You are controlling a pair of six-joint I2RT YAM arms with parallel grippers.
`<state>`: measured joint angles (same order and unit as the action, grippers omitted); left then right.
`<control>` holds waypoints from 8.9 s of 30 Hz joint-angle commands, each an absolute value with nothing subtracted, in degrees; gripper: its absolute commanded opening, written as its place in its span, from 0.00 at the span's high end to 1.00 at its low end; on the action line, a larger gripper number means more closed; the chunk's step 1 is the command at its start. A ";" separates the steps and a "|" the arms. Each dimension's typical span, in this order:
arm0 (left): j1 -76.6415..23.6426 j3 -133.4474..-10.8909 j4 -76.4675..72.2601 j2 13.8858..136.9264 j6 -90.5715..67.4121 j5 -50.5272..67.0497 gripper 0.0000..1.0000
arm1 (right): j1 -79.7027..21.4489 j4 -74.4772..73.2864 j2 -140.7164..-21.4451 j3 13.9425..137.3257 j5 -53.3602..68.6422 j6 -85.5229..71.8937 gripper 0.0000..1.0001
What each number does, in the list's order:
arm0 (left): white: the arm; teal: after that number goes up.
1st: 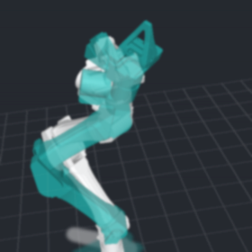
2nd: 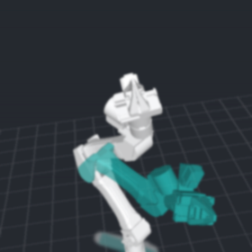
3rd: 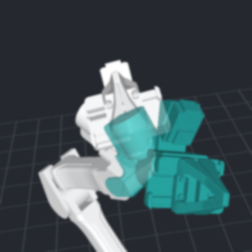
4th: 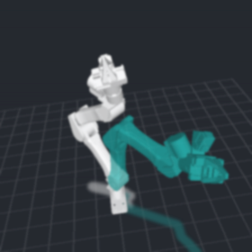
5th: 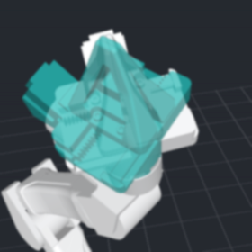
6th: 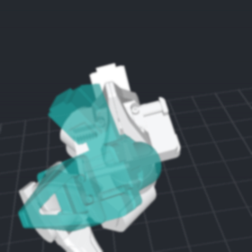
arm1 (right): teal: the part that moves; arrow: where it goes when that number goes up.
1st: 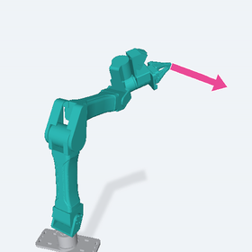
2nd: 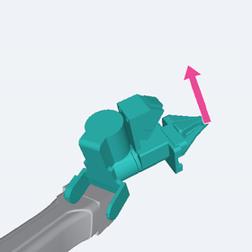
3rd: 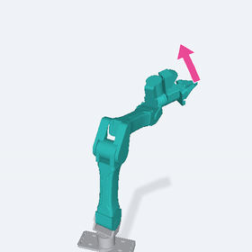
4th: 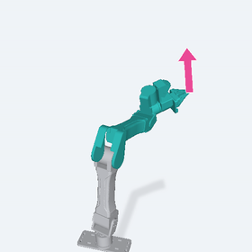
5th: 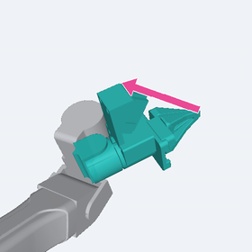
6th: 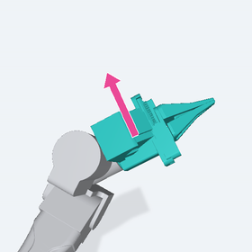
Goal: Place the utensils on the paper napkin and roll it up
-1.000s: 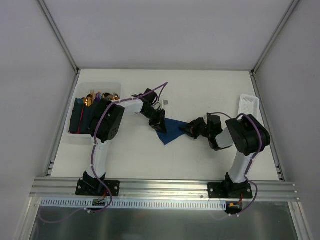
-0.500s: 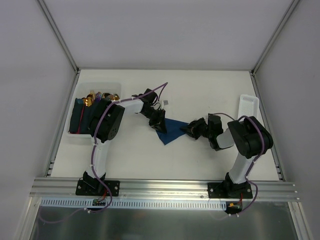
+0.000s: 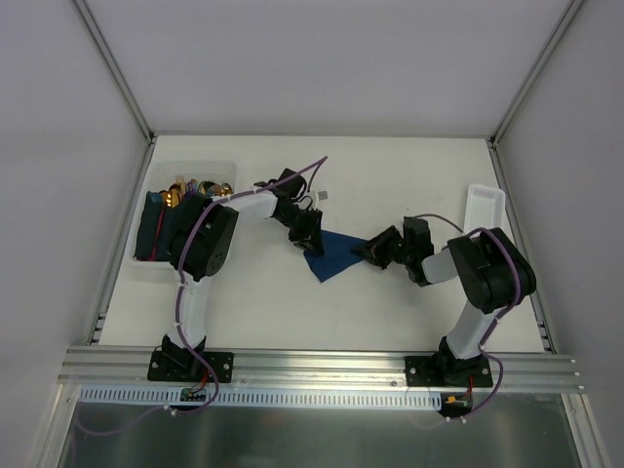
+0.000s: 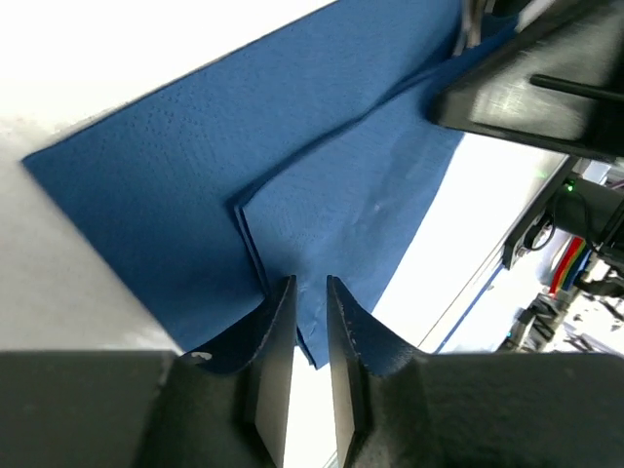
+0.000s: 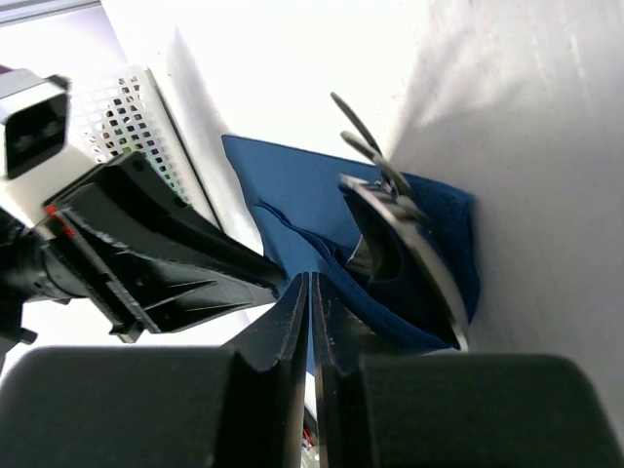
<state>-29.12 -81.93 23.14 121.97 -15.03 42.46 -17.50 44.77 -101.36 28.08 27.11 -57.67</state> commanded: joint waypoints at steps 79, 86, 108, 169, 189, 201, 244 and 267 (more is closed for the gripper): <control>-42.18 -88.07 23.47 125.86 -17.49 58.64 1.00 | -17.14 28.65 -101.95 29.62 19.16 -53.44 1.00; -42.28 -86.40 22.24 129.29 -21.53 47.14 1.00 | -16.79 25.84 -99.67 30.32 20.13 -51.95 1.00; -39.37 -83.14 22.24 129.99 -23.47 40.34 1.00 | -15.38 -1.58 -83.23 40.78 19.07 -37.71 0.83; -44.03 -79.54 20.92 130.34 -29.00 40.26 1.00 | -15.21 2.03 -95.89 38.58 17.93 -40.52 0.92; -43.42 -79.98 22.68 132.19 -29.27 38.93 1.00 | -12.48 -11.08 -82.09 47.29 22.23 -32.87 0.82; -43.42 -80.16 22.68 132.19 -28.92 39.29 1.00 | -18.19 -3.87 -89.20 47.11 25.49 -38.32 0.87; -38.05 -74.10 27.42 114.08 -10.90 50.89 0.78 | -20.13 -6.06 -104.24 46.76 22.85 -31.29 0.94; -34.54 -74.09 29.36 120.43 -10.90 51.92 0.82 | -20.13 -9.49 -106.43 51.50 23.38 -27.34 0.96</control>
<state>-35.16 -73.56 28.75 121.91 -13.39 53.36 -19.70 -4.43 -102.98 52.31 31.31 -31.75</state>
